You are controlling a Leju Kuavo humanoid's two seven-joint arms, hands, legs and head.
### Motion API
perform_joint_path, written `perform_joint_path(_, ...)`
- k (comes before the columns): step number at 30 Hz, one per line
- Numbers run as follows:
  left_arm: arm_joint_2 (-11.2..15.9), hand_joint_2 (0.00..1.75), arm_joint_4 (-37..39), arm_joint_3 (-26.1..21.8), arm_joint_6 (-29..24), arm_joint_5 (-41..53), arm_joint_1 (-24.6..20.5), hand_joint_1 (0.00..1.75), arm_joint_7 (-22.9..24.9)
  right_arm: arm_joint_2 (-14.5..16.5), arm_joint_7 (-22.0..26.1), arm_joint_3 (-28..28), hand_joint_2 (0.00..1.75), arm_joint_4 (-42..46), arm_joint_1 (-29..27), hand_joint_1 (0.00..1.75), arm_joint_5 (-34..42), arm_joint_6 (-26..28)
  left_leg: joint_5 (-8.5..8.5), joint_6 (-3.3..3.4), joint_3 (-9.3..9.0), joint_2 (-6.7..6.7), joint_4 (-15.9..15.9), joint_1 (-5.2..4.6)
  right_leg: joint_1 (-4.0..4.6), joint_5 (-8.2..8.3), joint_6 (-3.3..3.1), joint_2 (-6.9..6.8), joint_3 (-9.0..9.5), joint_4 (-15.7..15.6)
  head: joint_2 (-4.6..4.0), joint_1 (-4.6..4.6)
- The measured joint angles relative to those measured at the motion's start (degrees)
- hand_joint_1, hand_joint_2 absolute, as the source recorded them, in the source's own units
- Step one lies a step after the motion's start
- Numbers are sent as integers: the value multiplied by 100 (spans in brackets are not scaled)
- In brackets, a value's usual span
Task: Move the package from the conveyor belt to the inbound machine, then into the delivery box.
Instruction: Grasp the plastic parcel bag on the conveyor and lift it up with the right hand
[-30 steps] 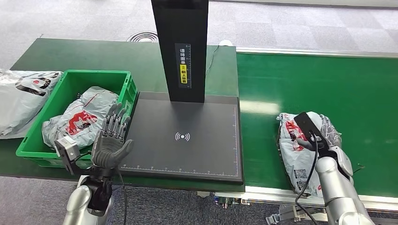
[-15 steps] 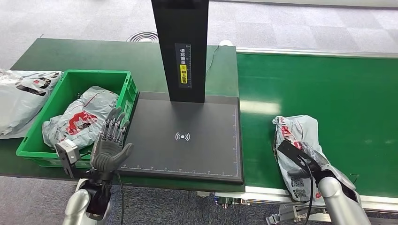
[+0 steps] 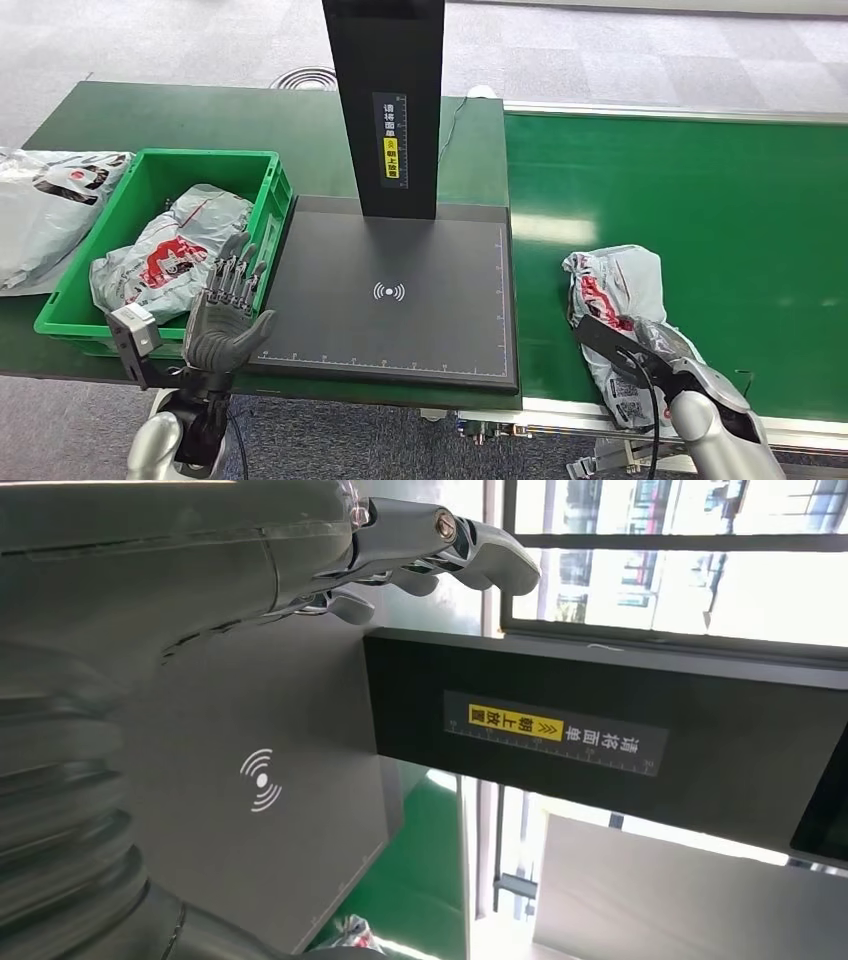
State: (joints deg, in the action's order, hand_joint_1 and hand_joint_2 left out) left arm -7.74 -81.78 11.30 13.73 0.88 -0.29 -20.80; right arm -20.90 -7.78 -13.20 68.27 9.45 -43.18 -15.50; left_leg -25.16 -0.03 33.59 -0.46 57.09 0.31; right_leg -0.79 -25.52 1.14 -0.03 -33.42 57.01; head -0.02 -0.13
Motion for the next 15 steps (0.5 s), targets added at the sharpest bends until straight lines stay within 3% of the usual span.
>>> perform_joint_path(12,-28,175,-53,-58,7,103,46,0,15,23,8,-86,175,3,12,175,-257,164,0,1,1,-1,0,0,-1,0,0,-1,2,0,0,0)
perform_joint_path(15,-35,175,-56,-83,8,114,49,0,14,57,136,-104,175,-40,67,175,-244,414,1,0,3,0,0,0,-1,1,0,0,2,1,0,-1)
